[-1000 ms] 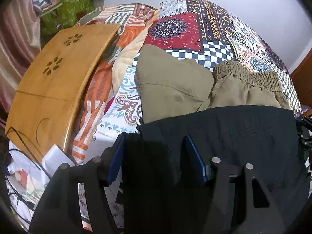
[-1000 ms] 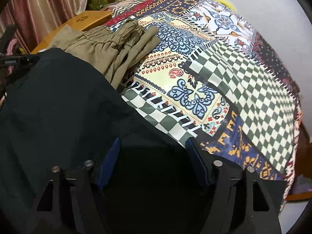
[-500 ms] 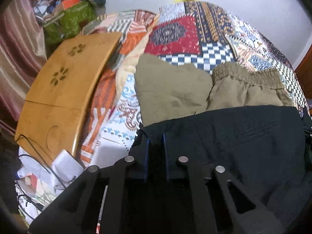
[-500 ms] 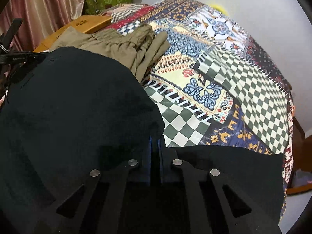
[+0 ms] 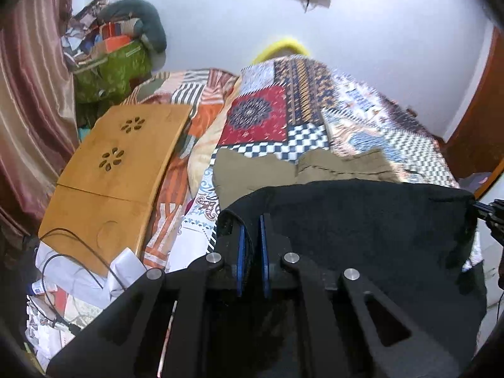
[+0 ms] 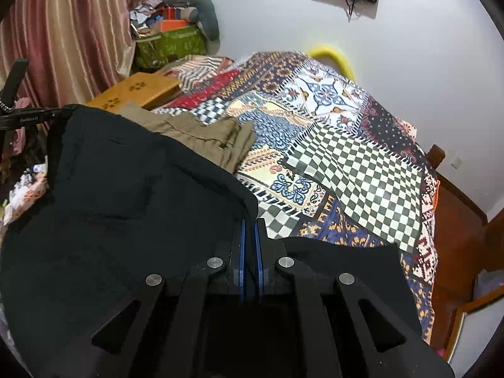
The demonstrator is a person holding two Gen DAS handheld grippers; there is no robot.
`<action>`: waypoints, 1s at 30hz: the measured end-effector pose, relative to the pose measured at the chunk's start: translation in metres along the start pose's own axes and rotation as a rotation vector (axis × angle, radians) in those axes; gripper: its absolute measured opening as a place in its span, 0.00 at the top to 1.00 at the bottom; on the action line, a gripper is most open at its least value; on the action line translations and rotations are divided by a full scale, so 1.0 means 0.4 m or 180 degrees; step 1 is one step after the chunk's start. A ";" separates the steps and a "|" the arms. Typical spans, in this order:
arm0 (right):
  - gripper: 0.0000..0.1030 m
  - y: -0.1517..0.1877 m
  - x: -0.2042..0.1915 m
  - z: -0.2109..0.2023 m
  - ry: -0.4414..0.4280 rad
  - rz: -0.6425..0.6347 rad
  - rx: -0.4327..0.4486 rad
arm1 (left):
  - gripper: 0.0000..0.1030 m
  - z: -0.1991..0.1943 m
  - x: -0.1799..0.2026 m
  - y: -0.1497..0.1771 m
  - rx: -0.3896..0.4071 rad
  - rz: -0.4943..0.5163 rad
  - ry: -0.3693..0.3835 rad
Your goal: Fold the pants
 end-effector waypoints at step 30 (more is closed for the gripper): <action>0.95 0.242 -0.135 -0.248 -0.0267 0.0369 0.0060 | 0.94 -0.284 -0.015 0.288 0.0155 -0.0112 0.0087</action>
Point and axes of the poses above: each gripper's, at about its wrist camera, not at the fingertips, and z roughly the way its jaws point, x to its right, y to its underside, the point moved 3 cm from there along z, roughly the way its jaws point, and after that the axes turned 6 degrees about y, right-handed, at the moved point
